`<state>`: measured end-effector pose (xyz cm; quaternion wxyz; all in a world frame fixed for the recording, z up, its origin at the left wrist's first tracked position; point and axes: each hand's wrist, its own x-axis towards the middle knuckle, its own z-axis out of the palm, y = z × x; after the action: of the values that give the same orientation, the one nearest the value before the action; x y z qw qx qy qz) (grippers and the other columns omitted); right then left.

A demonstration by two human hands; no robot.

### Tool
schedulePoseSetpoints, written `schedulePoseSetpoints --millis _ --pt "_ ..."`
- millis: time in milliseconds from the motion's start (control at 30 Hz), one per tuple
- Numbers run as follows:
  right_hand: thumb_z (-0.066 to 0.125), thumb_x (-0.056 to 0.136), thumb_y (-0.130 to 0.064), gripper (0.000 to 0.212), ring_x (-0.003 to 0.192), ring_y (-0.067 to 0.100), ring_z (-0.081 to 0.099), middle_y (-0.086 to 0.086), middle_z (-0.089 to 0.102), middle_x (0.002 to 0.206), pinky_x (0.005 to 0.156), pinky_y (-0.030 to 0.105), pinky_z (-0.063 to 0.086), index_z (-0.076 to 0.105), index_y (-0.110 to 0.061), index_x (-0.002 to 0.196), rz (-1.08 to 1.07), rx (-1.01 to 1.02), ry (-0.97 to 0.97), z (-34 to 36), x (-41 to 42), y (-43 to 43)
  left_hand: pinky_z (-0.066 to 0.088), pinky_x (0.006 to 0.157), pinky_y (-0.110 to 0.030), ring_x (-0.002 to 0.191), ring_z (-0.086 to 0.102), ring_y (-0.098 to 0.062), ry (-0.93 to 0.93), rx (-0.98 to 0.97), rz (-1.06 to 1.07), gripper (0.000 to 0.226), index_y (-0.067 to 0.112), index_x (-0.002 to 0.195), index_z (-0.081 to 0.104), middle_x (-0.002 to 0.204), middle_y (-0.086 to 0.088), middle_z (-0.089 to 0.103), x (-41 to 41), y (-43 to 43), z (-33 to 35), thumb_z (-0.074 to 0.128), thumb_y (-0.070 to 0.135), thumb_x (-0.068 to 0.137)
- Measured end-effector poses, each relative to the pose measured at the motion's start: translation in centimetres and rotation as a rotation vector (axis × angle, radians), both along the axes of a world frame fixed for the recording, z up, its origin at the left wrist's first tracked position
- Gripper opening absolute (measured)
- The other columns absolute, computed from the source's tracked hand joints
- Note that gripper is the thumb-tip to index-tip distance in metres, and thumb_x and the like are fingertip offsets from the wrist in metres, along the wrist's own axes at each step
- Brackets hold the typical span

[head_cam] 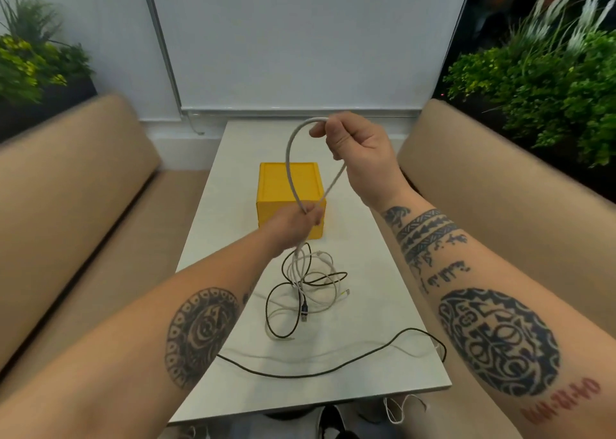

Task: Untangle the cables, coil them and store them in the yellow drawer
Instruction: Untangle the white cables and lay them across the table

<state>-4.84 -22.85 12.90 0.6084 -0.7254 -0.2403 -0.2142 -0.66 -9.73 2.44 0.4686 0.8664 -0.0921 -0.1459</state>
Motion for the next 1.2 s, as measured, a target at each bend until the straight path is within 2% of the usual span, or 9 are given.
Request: schedulePoseSetpoints --millis 100,200,267,467,733,900,967,1067,1200 --pt "0.06 0.093 -0.051 0.023 0.109 0.009 0.06 -0.007 0.066 0.117 0.099 0.034 0.049 0.069 -0.041 0.111 -0.09 -0.026 0.039 -2.6 0.8 -1.4 0.05 0.075 -0.034 0.09 0.066 -0.028 -0.03 -0.274 0.219 0.033 0.019 0.087 0.059 0.108 -0.007 0.07 1.8 0.1 0.4 0.042 0.041 0.105" --pt "0.064 0.091 -0.054 0.083 0.151 0.014 0.018 -0.002 0.019 0.164 0.121 0.035 0.02 0.019 -0.03 0.158 -0.274 -0.278 0.334 -7.2 1.5 -2.9 0.051 0.07 -0.032 0.088 0.069 -0.026 -0.118 -0.403 0.32 0.03 0.024 0.086 0.056 0.102 0.001 0.071 4.0 0.1 2.4 0.041 0.041 0.105" --pt "0.069 0.089 -0.05 0.103 0.153 0.019 0.008 0.003 0.008 0.167 0.124 0.042 0.015 0.001 -0.022 0.16 -0.298 -0.451 0.549 -11.6 1.8 -3.3 0.054 0.078 -0.039 0.089 0.071 -0.029 -0.144 -0.477 0.377 0.028 0.026 0.086 0.055 0.098 0.004 0.073 5.6 0.1 3.7 0.041 0.042 0.105" --pt "0.065 0.087 -0.059 0.101 0.152 0.028 0.006 0.003 0.004 0.167 0.12 0.05 0.021 0.005 -0.023 0.161 -0.076 -1.089 0.767 -22.4 1.6 -2.0 0.057 0.086 -0.046 0.084 0.076 -0.029 -0.205 -0.715 0.407 0.036 0.019 0.088 0.051 0.099 -0.002 0.076 8.1 0.1 7.0 0.036 0.045 0.106" --pt "0.058 0.073 -0.082 0.121 0.148 0.033 0.016 0.008 0.01 0.164 0.114 0.052 0.029 0.001 -0.02 0.16 -0.216 -1.242 0.73 -25.9 5.5 -0.2 0.055 0.068 -0.043 0.051 0.06 -0.026 -0.284 -0.918 0.449 0.038 0.016 0.089 0.046 0.067 -0.007 0.063 8.9 2.4 7.4 0.028 0.044 0.108" --pt "0.046 0.064 -0.095 0.126 0.147 0.032 0.022 0.004 0.009 0.166 0.111 0.053 0.03 0.006 -0.022 0.159 -0.202 -1.221 0.618 -25.9 6.6 1.3 0.049 0.06 -0.035 0.053 0.048 -0.024 -0.182 -1.096 0.457 0.039 0.014 0.088 0.044 0.063 -0.009 0.054 8.7 3.2 7.0 0.03 0.045 0.108" --pt "0.046 0.07 -0.091 0.115 0.142 0.032 0.033 0.007 0.024 0.161 0.107 0.051 0.036 0.018 -0.019 0.156 -0.205 -1.19 0.617 -26.3 7.0 2.3 0.05 0.059 -0.035 0.053 0.05 -0.024 -0.163 -1.174 0.39 0.04 0.013 0.089 0.044 0.063 -0.009 0.054 8.3 2.9 8.0 0.03 0.045 0.107" --pt "0.044 0.095 -0.062 0.064 0.121 0.032 0.052 0.01 0.049 0.135 0.093 0.044 0.044 0.041 -0.016 0.138 -0.244 -1.202 0.585 -26.9 7.7 2.9 0.051 0.06 -0.036 0.055 0.053 -0.025 -0.215 -1.308 0.283 0.041 0.013 0.088 0.044 0.065 -0.009 0.054 7.5 2.6 10.4 0.029 0.045 0.107" --pt "0.041 0.103 -0.037 0.038 0.113 0.037 0.053 0.016 0.05 0.128 0.09 0.042 0.048 0.05 -0.008 0.127 -0.27 -1.054 0.667 -26.7 8.5 2.0 0.053 0.066 -0.038 0.059 0.055 -0.027 -0.377 -1.424 0.196 0.04 0.011 0.087 0.042 0.068 -0.01 0.054 6.8 3.0 14.3 0.027 0.042 0.109"
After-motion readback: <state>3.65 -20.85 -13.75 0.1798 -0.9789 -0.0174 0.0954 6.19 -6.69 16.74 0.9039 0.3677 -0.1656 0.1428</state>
